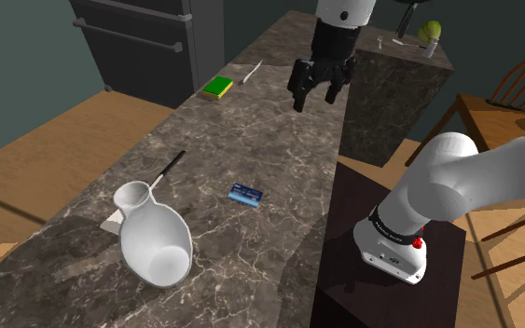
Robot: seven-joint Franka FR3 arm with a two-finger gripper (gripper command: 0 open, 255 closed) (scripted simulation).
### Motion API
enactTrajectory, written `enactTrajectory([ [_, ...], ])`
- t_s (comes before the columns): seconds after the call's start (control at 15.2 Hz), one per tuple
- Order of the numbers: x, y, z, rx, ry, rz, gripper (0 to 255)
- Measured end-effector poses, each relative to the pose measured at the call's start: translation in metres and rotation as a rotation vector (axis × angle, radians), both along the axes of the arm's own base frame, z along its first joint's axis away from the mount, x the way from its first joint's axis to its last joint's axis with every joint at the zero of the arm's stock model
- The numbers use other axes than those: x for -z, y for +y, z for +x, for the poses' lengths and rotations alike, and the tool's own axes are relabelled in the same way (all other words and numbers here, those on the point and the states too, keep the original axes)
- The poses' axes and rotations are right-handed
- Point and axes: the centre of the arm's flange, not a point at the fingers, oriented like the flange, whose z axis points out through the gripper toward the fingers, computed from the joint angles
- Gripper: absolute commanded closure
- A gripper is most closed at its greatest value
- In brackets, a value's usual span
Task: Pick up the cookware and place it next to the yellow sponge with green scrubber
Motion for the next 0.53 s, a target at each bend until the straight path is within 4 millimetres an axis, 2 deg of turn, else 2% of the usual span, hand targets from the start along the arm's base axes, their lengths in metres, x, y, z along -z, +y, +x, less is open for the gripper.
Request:
enactTrajectory([
  [0.53,0.043,0.093,0.035,0.216,-0.009,-0.022,0],
])
